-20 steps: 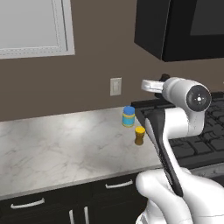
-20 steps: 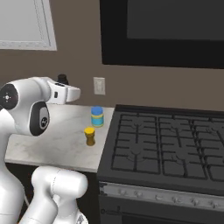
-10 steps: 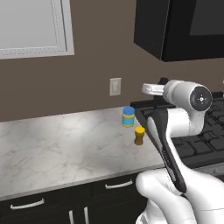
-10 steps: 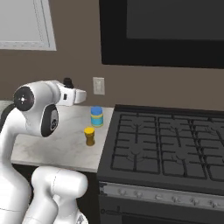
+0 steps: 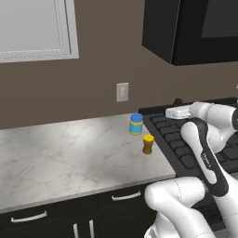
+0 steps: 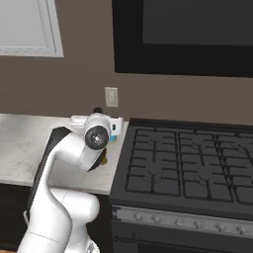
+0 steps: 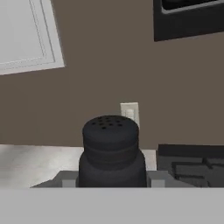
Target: Collect the turmeric, mayonnaise, and shaker from the cabinet and place them next to the stove.
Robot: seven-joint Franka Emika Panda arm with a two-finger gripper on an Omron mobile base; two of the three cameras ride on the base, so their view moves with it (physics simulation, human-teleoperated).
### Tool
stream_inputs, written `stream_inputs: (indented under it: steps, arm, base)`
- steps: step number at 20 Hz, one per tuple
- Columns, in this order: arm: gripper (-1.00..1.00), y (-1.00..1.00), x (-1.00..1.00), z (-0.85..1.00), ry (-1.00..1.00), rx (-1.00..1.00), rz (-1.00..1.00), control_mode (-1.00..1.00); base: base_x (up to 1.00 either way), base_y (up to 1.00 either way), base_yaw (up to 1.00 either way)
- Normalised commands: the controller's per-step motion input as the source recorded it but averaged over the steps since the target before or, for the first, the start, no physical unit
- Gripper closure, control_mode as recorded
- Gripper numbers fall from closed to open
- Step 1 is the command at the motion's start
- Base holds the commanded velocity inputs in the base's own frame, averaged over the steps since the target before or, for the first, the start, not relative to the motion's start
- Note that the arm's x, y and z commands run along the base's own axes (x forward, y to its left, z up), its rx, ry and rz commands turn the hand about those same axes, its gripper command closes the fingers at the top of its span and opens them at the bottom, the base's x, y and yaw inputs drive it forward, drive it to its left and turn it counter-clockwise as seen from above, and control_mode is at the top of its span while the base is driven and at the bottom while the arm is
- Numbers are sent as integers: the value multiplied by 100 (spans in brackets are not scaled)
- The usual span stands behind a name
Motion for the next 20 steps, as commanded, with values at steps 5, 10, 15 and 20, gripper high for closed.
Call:
stream_inputs:
  steps: [5,10,15,20]
  arm:
    - [100,-39,15,-70,0,0,40,-100]
    - [100,-25,0,-66,-1,-1,46,-100]
    - [100,-13,0,-59,0,-4,43,-100]
    - [100,-1,0,-55,0,-7,41,-100]
  base:
    - [0,0,0]
    - [0,0,0]
    - [0,0,0]
    - [0,0,0]
